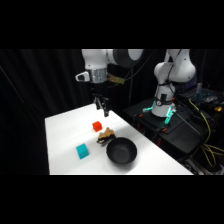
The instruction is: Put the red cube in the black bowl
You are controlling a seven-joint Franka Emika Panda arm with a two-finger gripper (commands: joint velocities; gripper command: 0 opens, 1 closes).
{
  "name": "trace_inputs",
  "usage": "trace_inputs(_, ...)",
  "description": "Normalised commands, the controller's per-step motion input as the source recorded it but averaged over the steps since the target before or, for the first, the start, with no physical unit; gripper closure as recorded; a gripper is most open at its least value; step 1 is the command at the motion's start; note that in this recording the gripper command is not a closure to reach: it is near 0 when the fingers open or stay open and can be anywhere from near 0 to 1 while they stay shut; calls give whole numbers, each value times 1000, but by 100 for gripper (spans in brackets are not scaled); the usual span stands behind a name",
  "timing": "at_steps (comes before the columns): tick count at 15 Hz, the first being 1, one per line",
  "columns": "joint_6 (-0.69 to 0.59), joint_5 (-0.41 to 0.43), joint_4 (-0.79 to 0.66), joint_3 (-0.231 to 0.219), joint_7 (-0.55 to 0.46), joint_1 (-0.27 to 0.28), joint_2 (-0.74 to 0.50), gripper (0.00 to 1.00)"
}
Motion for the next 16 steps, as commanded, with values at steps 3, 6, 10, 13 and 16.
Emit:
trace_inputs(3,-34,3,43,3,-48,-38,-14,0)
trace_inputs(6,-138,33,146,-72,-358,-131,-54,0)
trace_inputs(10,-213,121,215,-114,-682,-191,-40,0)
trace_inputs(13,-109,148,206,-79,-516,-136,74,0)
trace_inputs(16,84,174,148,-32,-332,-79,195,0)
